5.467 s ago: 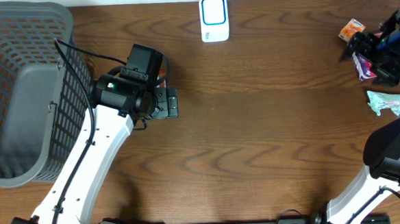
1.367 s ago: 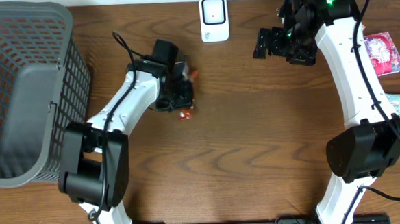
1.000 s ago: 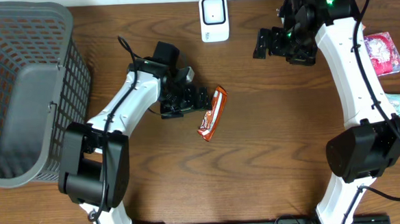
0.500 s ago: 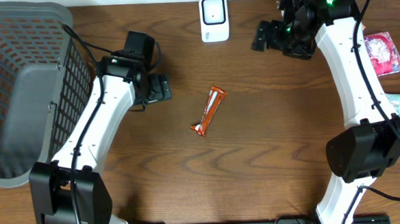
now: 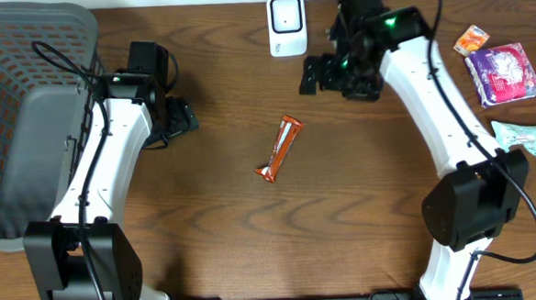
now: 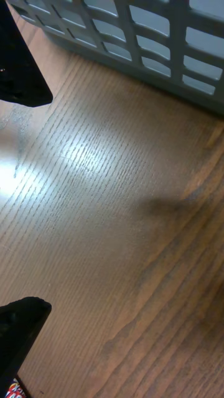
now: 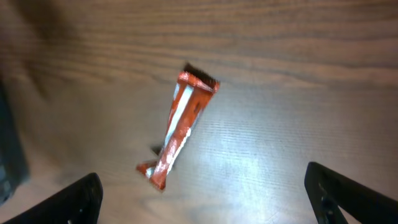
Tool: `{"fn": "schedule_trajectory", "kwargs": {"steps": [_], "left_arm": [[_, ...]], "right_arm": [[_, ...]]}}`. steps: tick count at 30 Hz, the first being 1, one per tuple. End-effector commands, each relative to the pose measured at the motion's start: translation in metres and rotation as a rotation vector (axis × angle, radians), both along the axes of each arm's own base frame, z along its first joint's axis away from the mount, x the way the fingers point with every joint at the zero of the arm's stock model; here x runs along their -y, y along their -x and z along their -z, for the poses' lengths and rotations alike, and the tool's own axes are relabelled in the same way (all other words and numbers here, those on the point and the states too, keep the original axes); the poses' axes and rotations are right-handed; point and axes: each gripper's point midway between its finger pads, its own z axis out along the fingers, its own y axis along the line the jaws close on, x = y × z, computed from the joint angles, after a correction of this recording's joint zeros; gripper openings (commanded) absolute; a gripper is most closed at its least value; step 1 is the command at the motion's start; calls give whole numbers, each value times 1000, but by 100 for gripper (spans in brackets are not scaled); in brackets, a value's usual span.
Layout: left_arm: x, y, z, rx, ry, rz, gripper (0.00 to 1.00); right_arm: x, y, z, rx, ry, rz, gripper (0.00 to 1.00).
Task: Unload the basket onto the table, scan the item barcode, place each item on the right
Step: 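Push the red-orange bar toward the center and withdraw the left gripper, then reach the right gripper to the red-orange bar and grasp it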
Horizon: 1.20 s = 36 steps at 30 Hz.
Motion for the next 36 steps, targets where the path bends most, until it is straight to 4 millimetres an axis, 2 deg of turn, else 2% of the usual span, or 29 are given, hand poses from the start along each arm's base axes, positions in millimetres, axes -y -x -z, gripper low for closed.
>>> {"fn": "schedule_trajectory", "kwargs": {"steps": [1,5,7,10,12,15,20,24,27,30,32,33,34,35,36], "left_arm": [[-4,4,5,-19,-15,-21,98],[-4,4,5,-19,-15,-21,98],[-4,4,5,-19,-15,-21,98],[-4,4,5,-19,-15,-21,98],[-4,4,5,-19,-15,-21,98],[-4,4,5,-19,-15,-21,98],[-4,4,5,-19,-15,-21,98],[-4,4,5,-19,-15,-21,98],[-4,4,5,-19,-15,-21,98],[-4,4,5,-19,-15,-21,98],[-4,4,5,-19,-15,-21,98],[-4,4,5,-19,-15,-21,98],[-4,4,5,-19,-15,-21,98],[-4,4,5,-19,-15,-21,98],[-4,4,5,-19,-15,-21,98]], "right_arm": [[-2,9,27,-38,48,24,99],[-9,23,58,-93,18,5,99],[-16,30,66,-131,-46,-4,99],[-29,37,73,-164,-174,-39,85],[-30,39,79,-167,-183,-38,71],[-36,44,87,-202,-203,7,63],[-51,64,107,-322,-265,126,64],[-73,81,125,-401,-352,206,65],[-80,85,138,-411,-370,253,65],[-84,77,144,-356,-410,259,62],[-82,68,149,-299,-397,265,42],[-77,65,153,-278,-366,275,26],[-75,64,155,-266,-351,275,17],[-72,62,157,-236,-326,250,1],[-72,61,156,-219,-326,226,1]]}}
